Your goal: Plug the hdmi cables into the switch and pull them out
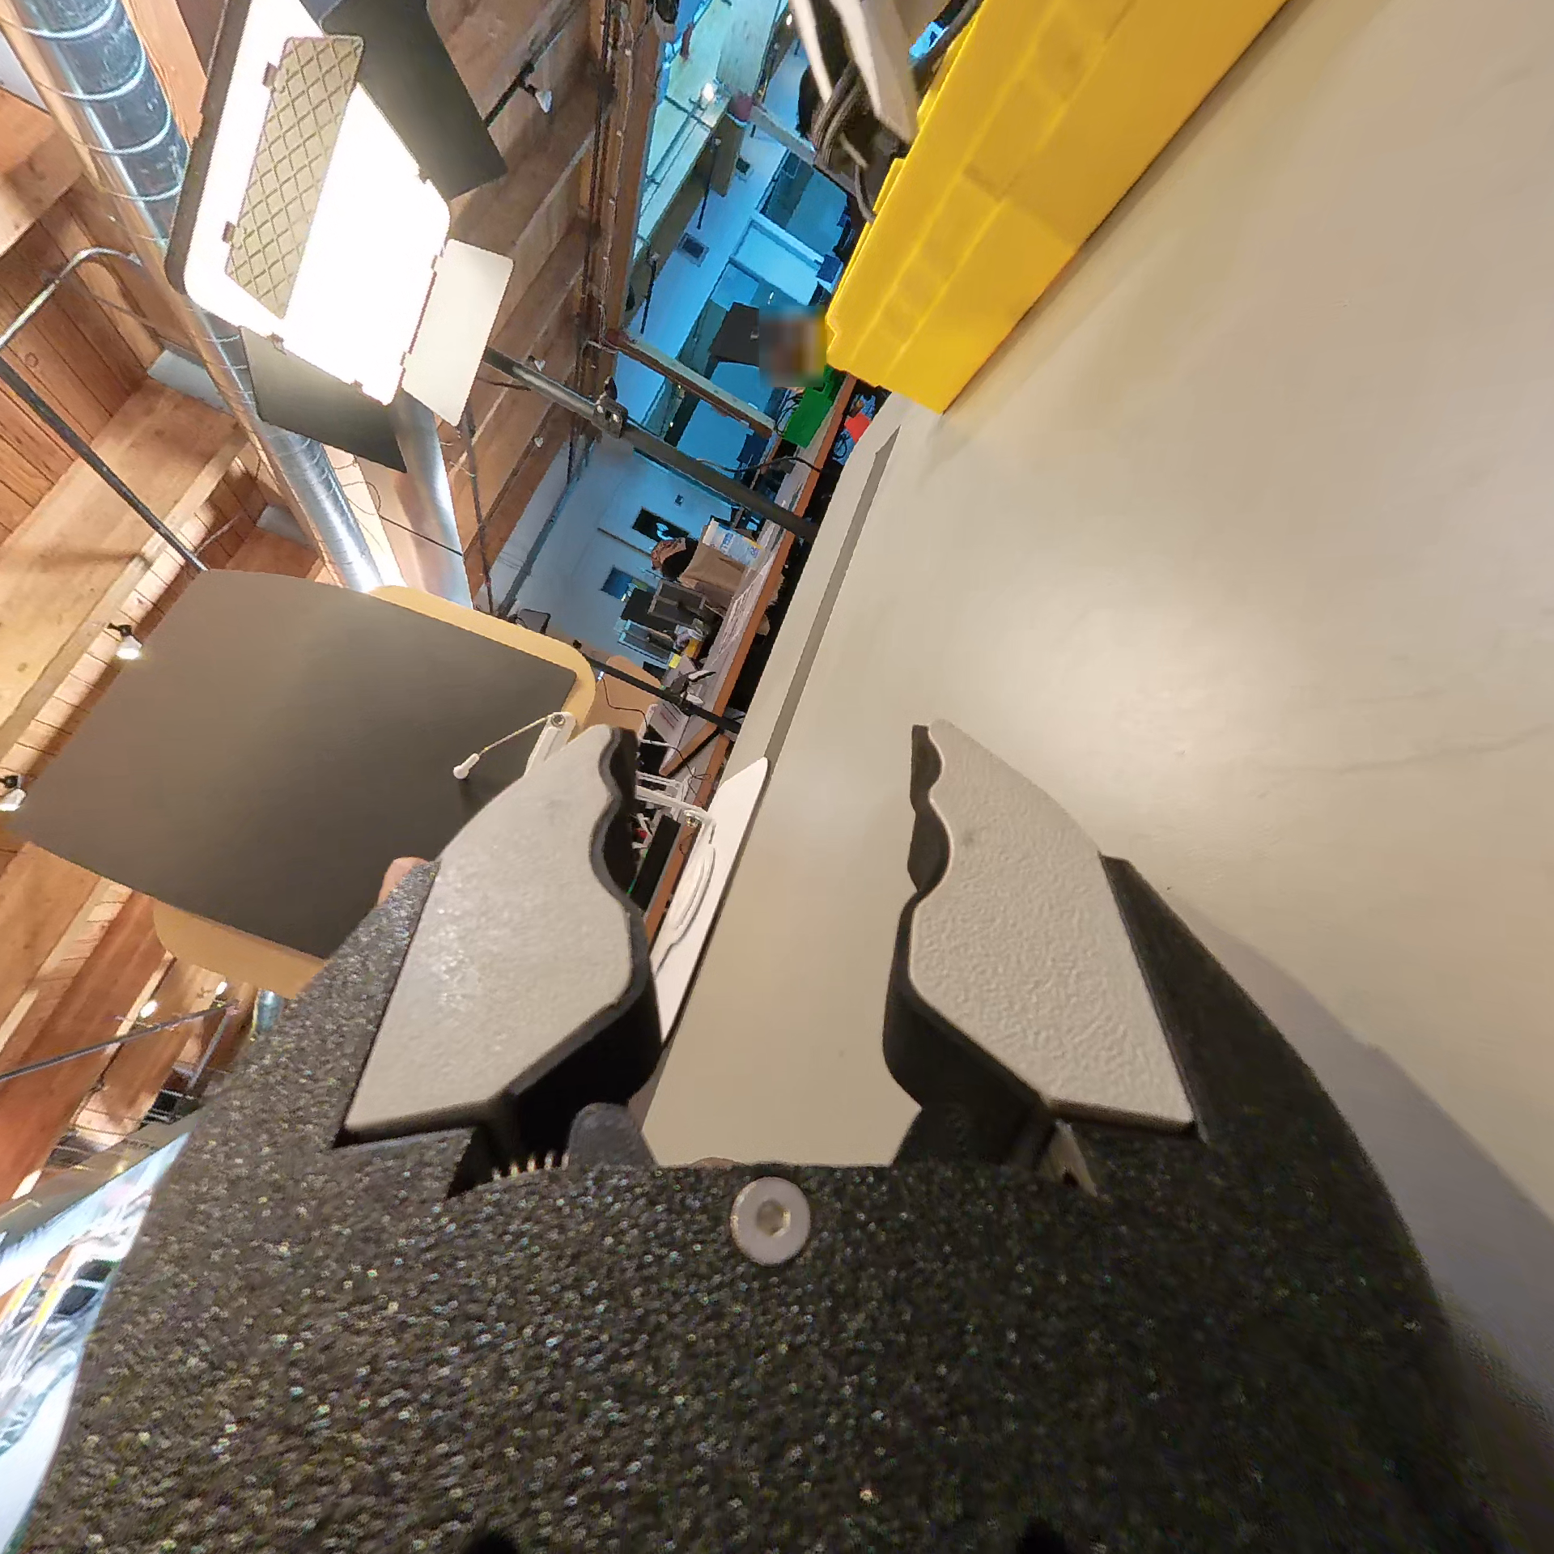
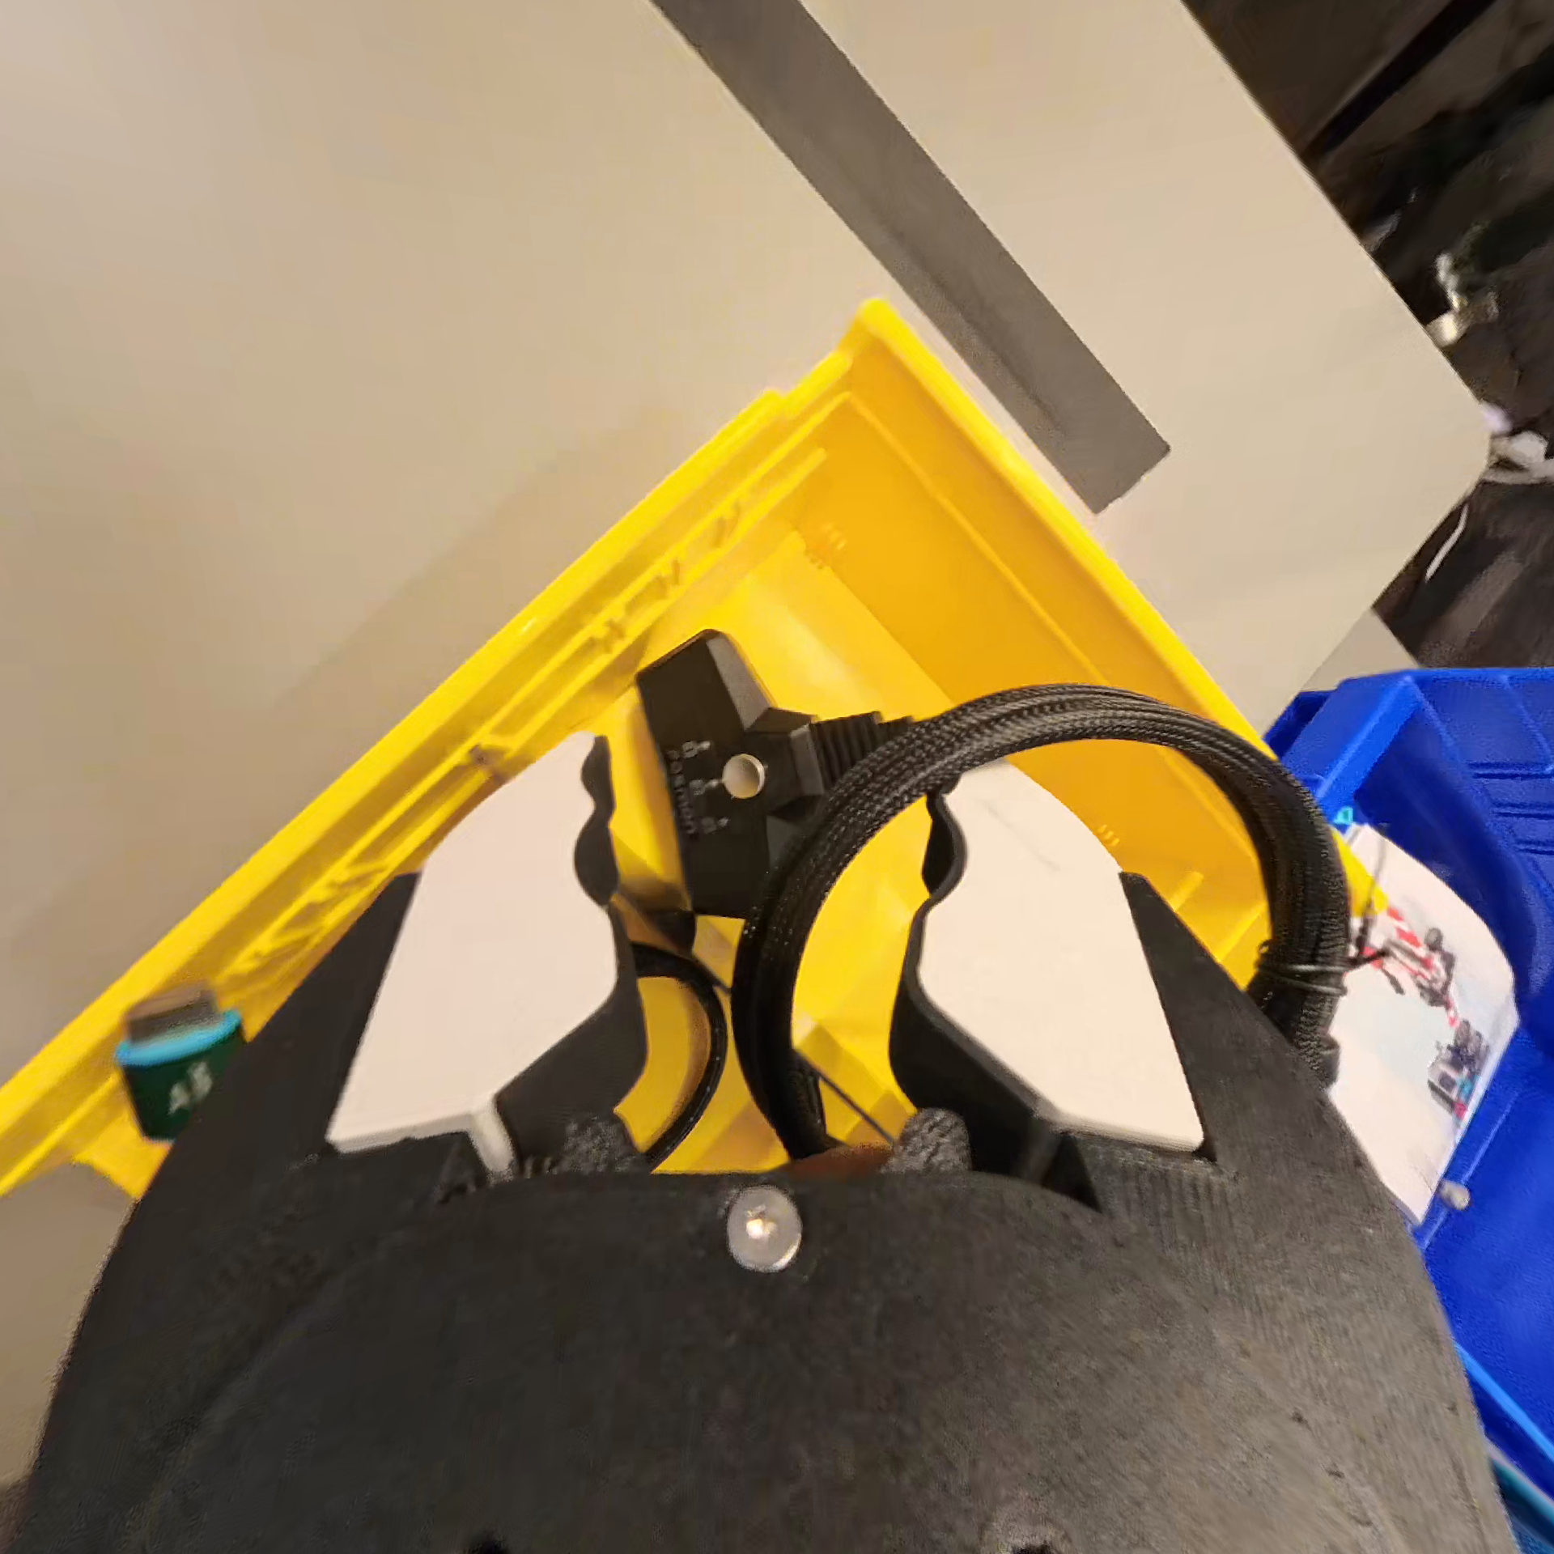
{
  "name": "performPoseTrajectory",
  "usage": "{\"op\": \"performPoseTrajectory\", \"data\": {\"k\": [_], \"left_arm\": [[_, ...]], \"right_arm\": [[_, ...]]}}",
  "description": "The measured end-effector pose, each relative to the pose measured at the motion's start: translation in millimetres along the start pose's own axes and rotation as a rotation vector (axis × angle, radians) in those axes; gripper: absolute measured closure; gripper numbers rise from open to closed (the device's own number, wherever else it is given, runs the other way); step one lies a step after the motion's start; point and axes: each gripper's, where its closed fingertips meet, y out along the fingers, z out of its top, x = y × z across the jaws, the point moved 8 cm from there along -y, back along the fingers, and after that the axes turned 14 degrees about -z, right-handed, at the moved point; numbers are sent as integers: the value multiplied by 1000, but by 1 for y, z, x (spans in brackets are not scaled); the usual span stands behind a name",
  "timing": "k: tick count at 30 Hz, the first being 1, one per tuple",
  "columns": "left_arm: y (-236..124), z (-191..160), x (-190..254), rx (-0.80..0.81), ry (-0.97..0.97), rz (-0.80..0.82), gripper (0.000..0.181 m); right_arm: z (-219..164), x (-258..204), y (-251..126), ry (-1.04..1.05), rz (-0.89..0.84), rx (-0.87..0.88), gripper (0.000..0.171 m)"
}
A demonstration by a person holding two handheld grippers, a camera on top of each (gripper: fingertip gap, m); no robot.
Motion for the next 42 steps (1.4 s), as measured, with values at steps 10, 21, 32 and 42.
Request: {"op": "performPoseTrajectory", "data": {"k": [10,21,32,42], "left_arm": [[-2,2,13,-44,143,-14,120],[-25,-6,-5,-64,-120,69,120],[-125,-11,-13,-236,-745,379,116],[-234,-40,-8,-638,-844,623,93]], "right_arm": [[10,-6,45,-2,184,-538,96],[-9,-58,-44,155,184,-72,111],[-80,-157,-130,435,-87,411,131],[-96,-179,-96,479,-272,330,131]]}}
